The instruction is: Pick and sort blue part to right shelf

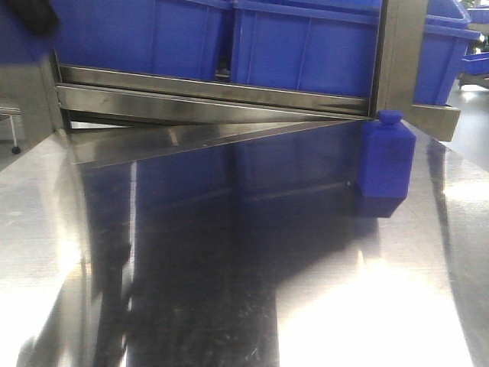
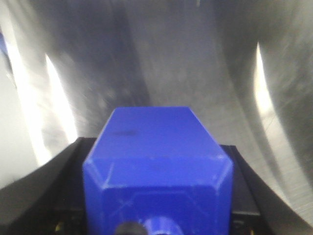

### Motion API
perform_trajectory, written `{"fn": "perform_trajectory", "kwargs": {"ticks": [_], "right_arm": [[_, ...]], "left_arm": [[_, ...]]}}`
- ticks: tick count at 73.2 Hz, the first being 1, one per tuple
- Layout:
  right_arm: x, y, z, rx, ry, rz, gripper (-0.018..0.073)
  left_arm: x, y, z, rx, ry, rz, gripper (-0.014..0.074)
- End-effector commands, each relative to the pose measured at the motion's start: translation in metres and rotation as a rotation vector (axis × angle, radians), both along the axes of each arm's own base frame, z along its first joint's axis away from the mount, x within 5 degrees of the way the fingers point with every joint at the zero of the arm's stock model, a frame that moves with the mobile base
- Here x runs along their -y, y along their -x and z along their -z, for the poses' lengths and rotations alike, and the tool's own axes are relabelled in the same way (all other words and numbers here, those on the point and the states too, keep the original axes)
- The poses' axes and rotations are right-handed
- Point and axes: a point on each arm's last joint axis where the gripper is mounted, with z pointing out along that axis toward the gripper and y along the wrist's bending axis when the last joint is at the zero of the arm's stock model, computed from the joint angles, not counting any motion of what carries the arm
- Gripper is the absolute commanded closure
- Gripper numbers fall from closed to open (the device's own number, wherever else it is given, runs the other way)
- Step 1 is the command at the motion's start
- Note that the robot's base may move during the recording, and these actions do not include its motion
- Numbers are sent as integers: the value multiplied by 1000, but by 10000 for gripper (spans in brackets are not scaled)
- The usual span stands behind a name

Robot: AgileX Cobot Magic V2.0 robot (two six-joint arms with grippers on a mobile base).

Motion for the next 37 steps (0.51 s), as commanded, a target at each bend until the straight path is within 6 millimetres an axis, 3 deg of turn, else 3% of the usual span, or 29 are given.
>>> {"fn": "perform_trajectory", "kwargs": {"ticks": [1,15,37], "right_arm": [[0,4,-19,149,-37,-7,528],[0,9,-41,215,-74,-11,528],[1,14,-99,196,-73,-7,528]], "left_arm": [[-12,36,-31,248,56,-19,281],[-31,100,-30,480,116,-32,281],[-56,184,3,756,178,-43,281]]}}
